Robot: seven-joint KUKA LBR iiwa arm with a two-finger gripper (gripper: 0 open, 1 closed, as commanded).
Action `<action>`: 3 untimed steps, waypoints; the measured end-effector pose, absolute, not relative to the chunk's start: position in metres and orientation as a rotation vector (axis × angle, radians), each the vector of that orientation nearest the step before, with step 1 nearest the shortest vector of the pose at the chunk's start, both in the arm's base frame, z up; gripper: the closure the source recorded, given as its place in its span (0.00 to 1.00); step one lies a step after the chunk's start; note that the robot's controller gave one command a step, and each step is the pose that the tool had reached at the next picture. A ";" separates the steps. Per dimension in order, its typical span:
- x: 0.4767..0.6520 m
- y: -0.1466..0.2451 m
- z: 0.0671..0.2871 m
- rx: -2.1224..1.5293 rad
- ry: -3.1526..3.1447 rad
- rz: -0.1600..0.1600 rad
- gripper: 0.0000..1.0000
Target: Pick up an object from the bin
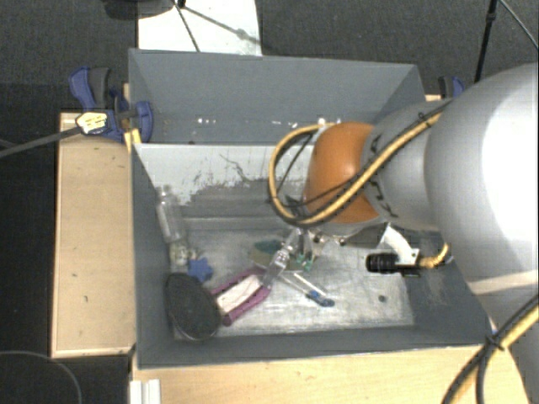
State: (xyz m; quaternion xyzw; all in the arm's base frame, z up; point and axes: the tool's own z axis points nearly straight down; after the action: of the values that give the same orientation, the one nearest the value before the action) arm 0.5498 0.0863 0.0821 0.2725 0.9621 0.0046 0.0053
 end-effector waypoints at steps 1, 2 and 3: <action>0.528 0.066 0.074 0.741 3.040 0.003 0.00; 0.530 0.066 0.076 0.744 3.032 0.008 1.00; 0.532 0.066 0.136 0.744 3.045 0.004 1.00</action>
Offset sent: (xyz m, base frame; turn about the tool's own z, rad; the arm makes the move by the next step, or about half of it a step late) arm -0.0253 -0.0191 -0.0121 -0.0756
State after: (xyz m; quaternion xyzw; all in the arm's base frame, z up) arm 0.5323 0.0659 0.1360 0.2373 0.9714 0.0014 0.0034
